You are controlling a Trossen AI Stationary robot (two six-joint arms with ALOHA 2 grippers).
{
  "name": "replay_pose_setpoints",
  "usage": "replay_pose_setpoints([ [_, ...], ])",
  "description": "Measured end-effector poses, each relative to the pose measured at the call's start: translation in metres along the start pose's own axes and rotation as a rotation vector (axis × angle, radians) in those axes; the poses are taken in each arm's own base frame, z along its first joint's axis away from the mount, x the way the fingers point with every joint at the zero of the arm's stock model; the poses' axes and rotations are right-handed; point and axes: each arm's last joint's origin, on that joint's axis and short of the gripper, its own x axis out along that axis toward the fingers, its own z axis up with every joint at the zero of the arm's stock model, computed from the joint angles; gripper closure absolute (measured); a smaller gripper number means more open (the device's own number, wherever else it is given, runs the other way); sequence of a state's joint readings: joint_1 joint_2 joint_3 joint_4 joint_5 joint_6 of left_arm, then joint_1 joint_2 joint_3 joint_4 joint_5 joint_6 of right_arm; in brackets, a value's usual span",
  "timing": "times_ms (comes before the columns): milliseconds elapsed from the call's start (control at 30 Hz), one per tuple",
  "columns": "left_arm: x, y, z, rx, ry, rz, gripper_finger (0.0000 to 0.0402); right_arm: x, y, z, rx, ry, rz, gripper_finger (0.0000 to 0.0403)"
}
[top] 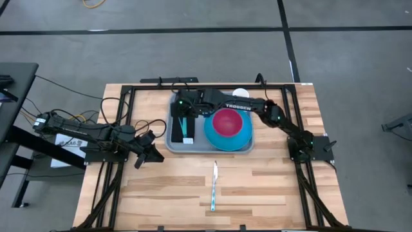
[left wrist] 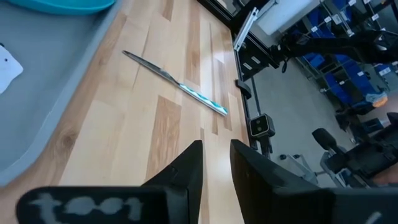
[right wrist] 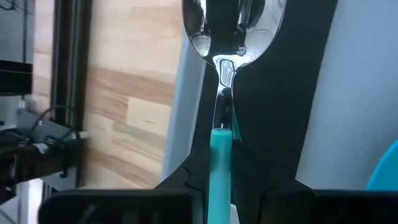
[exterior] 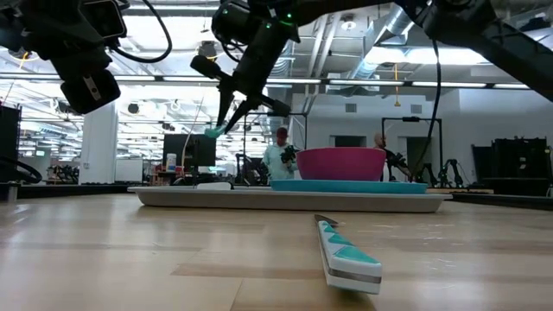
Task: Set up tray
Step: Put the green spoon on top of the black napkin
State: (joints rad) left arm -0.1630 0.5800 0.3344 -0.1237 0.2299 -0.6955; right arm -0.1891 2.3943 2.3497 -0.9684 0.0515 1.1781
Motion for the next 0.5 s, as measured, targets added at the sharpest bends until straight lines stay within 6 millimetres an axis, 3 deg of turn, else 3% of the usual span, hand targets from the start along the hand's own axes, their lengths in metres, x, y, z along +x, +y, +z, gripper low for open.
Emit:
replay_pose_setpoints([
  [267, 0.0, 0.0, 0.0, -0.007, -0.005, 0.005, 0.0333, 0.0, -0.002, 0.005, 0.007, -0.002, -0.005, 0.0369],
  [500, 0.0, 0.0, 0.0, -0.008, -0.004, 0.007, 0.0333, 0.032, -0.004, -0.007, 0.028, 0.06, -0.004, 0.0368],
])
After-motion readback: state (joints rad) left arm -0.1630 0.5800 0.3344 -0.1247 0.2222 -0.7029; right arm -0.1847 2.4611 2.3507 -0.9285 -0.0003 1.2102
